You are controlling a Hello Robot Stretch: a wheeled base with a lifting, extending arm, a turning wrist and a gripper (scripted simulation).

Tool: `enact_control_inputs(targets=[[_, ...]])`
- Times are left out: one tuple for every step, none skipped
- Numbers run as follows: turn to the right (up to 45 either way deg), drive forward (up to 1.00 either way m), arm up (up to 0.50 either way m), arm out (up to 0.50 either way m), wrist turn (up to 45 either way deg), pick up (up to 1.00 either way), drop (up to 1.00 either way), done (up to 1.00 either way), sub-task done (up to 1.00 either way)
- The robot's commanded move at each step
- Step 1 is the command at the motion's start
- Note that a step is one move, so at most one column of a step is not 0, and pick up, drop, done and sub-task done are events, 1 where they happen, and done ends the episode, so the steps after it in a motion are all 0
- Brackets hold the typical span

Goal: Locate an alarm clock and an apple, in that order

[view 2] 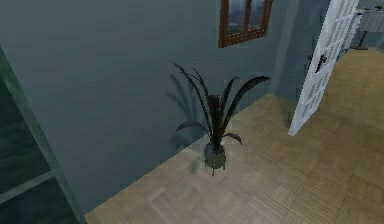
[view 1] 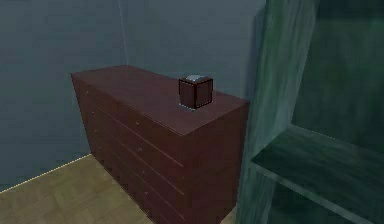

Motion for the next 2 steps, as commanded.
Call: enact_control_inputs(targets=[[45.0,0.0,0.0,0.0,0.0,0.0,0.0,0.0,0.0],[45.0,0.0,0.0,0.0,0.0,0.0,0.0,0.0,0.0]])
